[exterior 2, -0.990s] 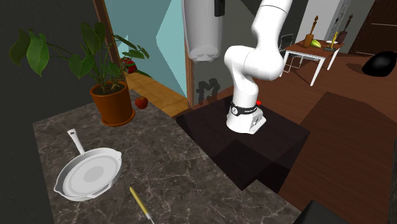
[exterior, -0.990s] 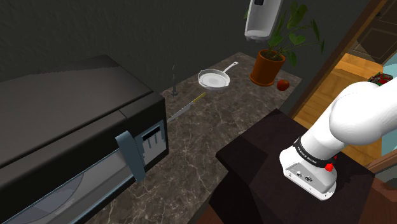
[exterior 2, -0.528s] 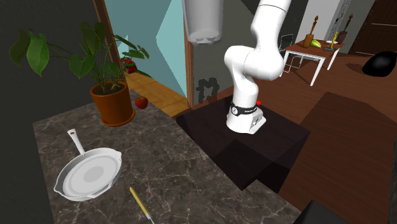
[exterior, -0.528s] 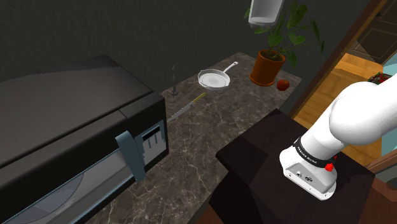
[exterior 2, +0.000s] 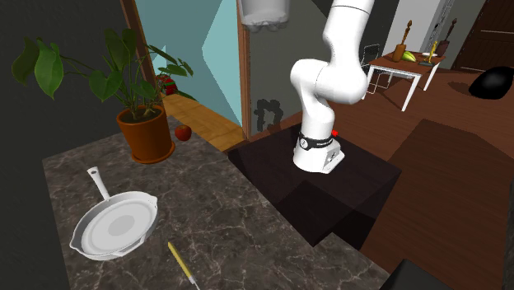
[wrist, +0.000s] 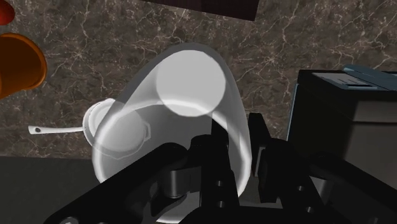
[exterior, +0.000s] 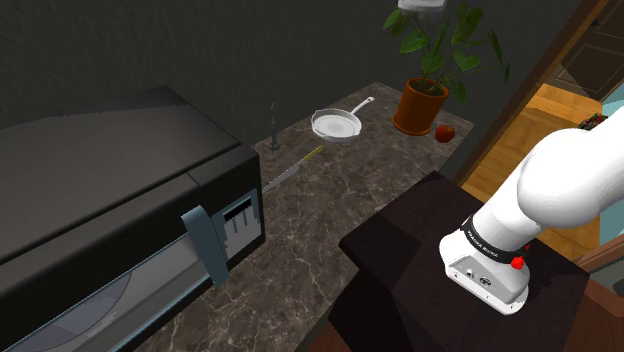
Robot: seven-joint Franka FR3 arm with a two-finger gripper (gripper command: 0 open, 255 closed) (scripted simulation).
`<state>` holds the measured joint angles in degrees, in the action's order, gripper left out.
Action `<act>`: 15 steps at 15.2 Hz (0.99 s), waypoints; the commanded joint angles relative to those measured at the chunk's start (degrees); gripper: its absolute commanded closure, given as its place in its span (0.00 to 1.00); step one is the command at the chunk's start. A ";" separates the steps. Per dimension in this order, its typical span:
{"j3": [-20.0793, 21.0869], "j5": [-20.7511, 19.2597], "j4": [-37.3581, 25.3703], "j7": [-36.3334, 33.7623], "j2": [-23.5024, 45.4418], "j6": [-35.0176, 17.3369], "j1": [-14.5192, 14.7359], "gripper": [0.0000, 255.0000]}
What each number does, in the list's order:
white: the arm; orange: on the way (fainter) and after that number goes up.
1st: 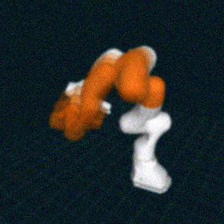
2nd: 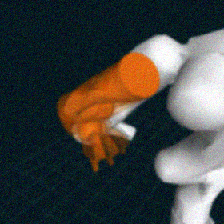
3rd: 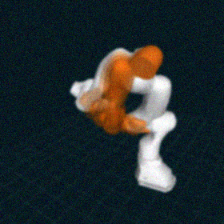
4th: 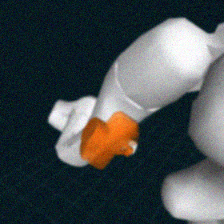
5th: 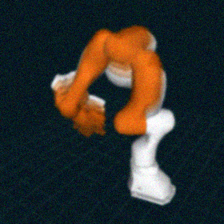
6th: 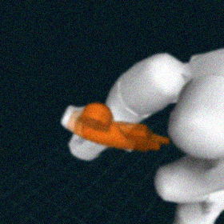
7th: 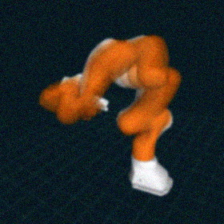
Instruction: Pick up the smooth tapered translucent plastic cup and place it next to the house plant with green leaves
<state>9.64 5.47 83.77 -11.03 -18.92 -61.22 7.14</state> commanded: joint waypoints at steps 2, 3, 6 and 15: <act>0.23 -0.13 -4.70 -0.49 2.01 2.69 0.00 1.00; 0.30 -0.19 -6.45 -0.66 2.78 3.66 0.01 1.00; -0.70 -0.70 -8.58 0.88 3.62 5.08 -0.45 1.00; -10.43 -4.94 -9.38 16.57 4.51 5.51 -4.60 1.00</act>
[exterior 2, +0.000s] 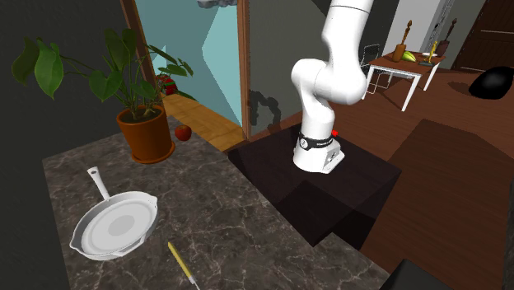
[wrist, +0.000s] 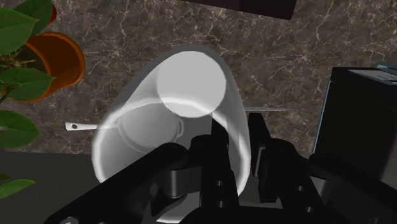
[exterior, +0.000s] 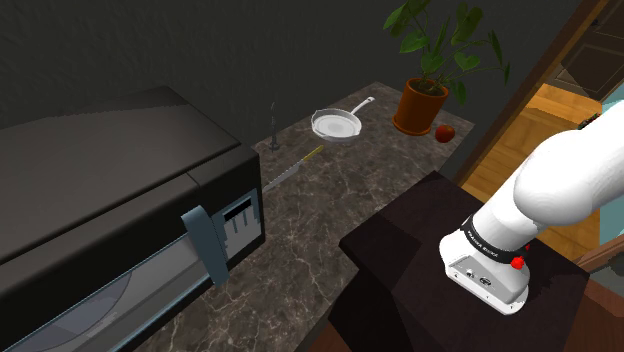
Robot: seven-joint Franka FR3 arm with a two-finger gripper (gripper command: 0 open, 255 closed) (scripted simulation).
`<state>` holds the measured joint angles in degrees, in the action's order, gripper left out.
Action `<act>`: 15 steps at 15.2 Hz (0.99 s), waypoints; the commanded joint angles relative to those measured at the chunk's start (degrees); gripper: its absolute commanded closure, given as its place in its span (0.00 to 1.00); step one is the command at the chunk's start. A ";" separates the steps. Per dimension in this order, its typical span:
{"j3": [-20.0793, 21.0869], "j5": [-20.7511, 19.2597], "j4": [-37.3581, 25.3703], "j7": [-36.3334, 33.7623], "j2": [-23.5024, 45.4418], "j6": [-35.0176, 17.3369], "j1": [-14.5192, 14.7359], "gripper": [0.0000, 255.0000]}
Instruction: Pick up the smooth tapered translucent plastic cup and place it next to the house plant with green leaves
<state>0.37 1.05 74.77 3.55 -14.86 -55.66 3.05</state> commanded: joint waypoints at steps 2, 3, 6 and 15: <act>-3.29 -1.37 -1.45 5.46 1.45 0.02 -1.46 1.00; -4.35 -1.76 -2.11 7.19 2.06 0.06 -1.96 1.00; -7.54 -2.70 -4.66 12.43 4.37 0.25 -3.54 1.00; -9.29 -3.76 5.70 15.46 0.96 -6.80 -4.71 1.00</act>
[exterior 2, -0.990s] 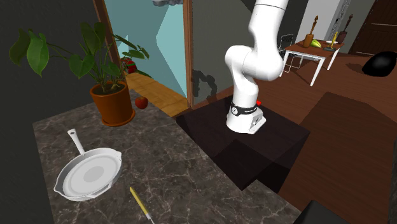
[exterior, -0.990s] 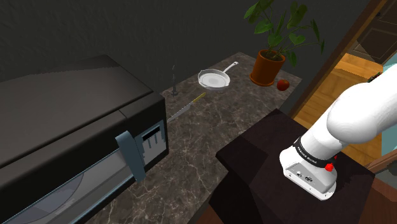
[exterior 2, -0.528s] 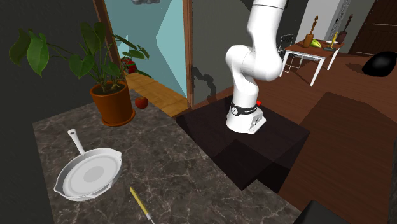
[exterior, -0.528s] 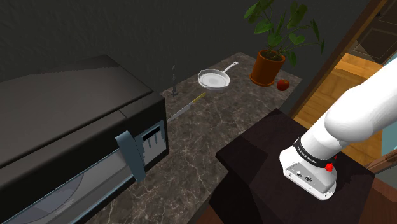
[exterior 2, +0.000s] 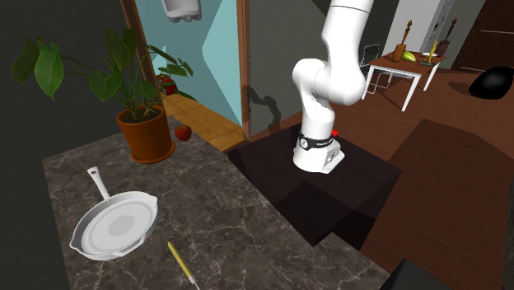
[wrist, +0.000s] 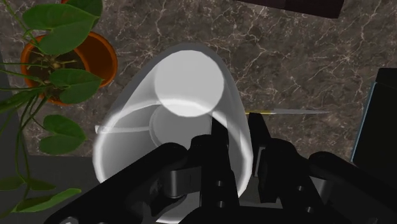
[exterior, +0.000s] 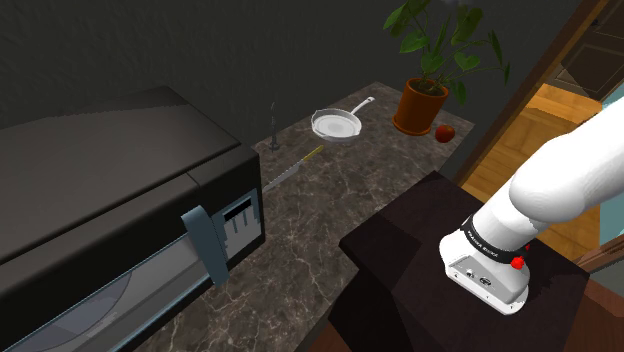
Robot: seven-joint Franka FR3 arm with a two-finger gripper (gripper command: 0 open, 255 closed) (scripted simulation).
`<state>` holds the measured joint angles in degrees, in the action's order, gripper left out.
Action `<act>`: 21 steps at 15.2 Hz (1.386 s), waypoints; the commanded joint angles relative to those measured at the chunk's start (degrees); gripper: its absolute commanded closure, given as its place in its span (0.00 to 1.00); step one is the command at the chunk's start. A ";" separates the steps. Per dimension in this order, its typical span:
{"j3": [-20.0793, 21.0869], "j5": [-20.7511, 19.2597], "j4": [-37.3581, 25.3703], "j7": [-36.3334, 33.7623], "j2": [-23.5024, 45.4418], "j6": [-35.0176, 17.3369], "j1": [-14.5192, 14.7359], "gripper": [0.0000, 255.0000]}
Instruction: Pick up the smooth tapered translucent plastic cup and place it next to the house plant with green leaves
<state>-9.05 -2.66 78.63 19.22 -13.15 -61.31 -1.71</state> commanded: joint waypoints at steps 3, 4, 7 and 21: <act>0.28 -0.23 6.50 -0.49 -2.64 -3.92 0.04 1.00; 0.33 -0.29 7.97 -0.58 -3.22 -4.82 0.04 1.00; 0.43 -0.44 12.17 -0.80 -4.83 -7.42 0.01 1.00; 0.56 -0.98 28.84 -1.52 -10.29 -18.64 -0.22 1.00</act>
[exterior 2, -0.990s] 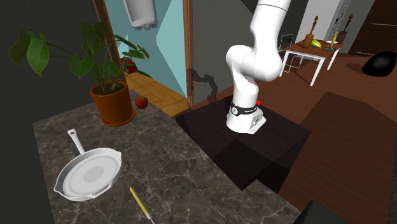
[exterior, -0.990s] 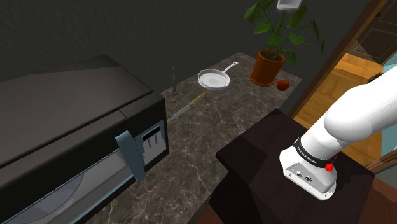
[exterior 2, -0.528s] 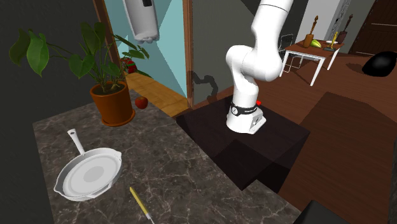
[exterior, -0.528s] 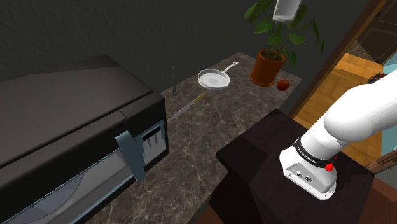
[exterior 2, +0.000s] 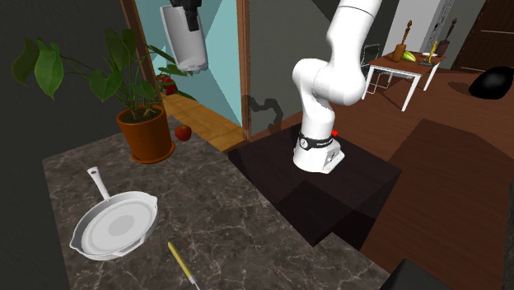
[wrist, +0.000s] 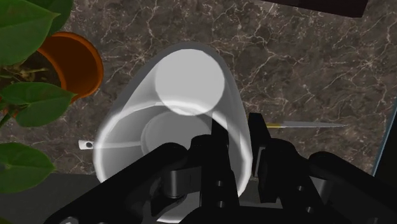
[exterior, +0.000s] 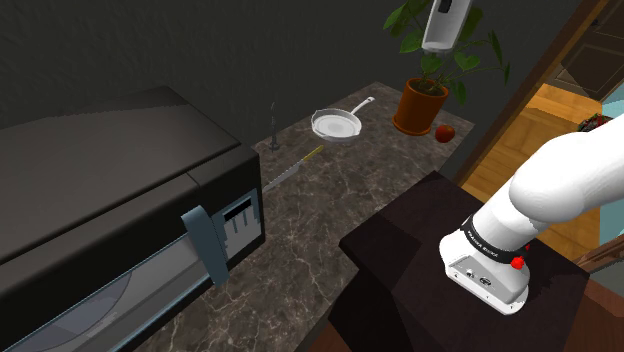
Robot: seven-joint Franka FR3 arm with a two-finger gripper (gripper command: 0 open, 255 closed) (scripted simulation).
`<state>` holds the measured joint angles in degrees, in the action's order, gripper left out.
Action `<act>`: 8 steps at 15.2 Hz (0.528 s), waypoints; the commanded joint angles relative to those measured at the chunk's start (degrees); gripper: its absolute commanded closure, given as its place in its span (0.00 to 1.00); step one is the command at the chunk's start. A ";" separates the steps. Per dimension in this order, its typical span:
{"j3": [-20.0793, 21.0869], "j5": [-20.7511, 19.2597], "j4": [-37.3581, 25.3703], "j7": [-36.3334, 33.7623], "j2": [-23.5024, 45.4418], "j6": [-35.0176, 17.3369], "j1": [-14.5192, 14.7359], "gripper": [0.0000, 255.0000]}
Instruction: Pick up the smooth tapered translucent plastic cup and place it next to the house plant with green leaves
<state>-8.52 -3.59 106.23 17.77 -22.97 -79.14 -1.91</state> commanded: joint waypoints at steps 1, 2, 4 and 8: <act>0.02 -0.08 2.28 -0.11 -0.76 -1.58 -0.03 1.00; 0.01 -0.12 3.32 -0.14 -1.03 -2.35 -0.05 1.00; -0.01 -0.18 5.34 -0.21 -1.53 -3.87 -0.09 1.00; -0.08 -0.31 9.23 -0.32 -2.39 -6.90 -0.17 1.00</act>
<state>-8.55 -3.86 114.62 17.42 -25.21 -85.30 -2.05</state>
